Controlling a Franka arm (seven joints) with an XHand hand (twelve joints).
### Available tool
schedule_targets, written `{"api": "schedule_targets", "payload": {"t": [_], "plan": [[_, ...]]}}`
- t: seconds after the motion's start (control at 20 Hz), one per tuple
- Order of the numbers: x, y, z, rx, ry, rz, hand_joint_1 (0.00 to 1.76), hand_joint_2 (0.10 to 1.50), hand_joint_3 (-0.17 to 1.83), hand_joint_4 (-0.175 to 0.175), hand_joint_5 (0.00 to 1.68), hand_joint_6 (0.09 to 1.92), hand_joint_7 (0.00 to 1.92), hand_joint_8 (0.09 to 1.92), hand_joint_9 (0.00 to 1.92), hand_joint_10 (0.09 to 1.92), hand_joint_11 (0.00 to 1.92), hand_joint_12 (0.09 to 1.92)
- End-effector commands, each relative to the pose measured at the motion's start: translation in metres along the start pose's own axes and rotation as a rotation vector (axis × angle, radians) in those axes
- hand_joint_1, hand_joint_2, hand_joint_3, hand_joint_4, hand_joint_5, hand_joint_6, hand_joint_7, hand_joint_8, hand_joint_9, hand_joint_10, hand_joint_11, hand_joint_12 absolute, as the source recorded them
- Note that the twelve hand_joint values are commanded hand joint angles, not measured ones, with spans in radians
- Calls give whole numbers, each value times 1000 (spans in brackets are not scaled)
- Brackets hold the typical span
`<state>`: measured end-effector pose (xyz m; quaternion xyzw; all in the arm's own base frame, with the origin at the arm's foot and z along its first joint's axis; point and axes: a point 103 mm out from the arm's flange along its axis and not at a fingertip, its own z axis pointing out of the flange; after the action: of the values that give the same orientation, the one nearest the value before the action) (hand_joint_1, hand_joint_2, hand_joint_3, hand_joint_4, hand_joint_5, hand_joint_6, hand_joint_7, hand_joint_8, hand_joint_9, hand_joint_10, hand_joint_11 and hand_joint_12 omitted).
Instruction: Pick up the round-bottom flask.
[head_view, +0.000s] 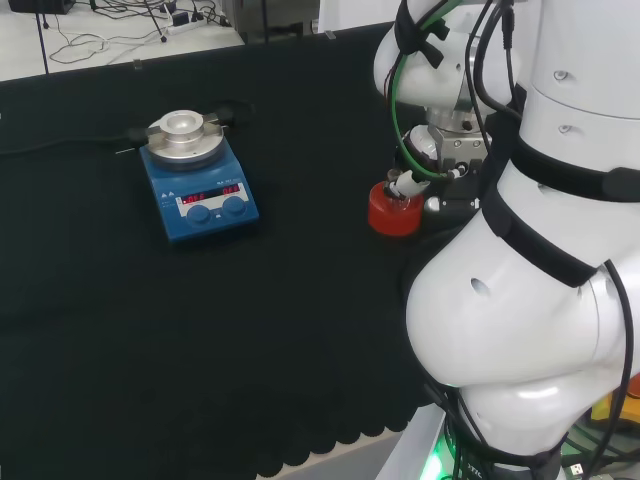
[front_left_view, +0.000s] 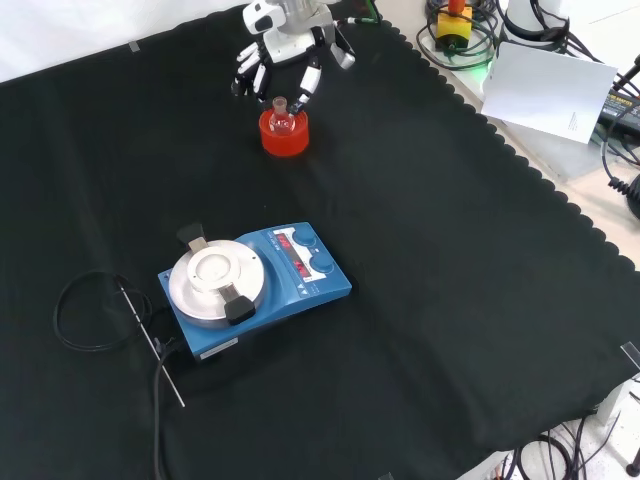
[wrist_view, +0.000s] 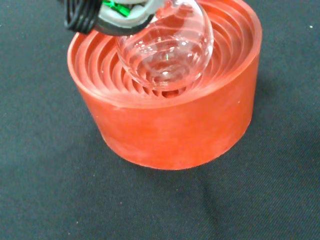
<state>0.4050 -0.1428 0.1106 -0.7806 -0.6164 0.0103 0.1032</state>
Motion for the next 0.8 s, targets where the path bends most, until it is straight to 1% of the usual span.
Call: {"api": "schedule_targets", "payload": {"t": [0.05,0.2,0.35,0.55,0.8], "plan": [[0,-1,-5,-3,0,5,1058,766,663,148,1045,1067,304,645,566,602,281,1346],[3,-1,-20,-16,11,7,1062,752,688,142,1050,1070,308,647,571,602,286,1345],[9,0,-38,-30,3,0,1065,740,708,138,1054,1071,310,648,572,602,287,1344],[23,5,-65,-38,-6,-17,1076,717,744,122,1068,1067,314,650,574,602,290,1344],[45,15,-98,-36,-19,-50,1079,706,762,120,1072,1069,312,650,574,602,292,1344]]}}
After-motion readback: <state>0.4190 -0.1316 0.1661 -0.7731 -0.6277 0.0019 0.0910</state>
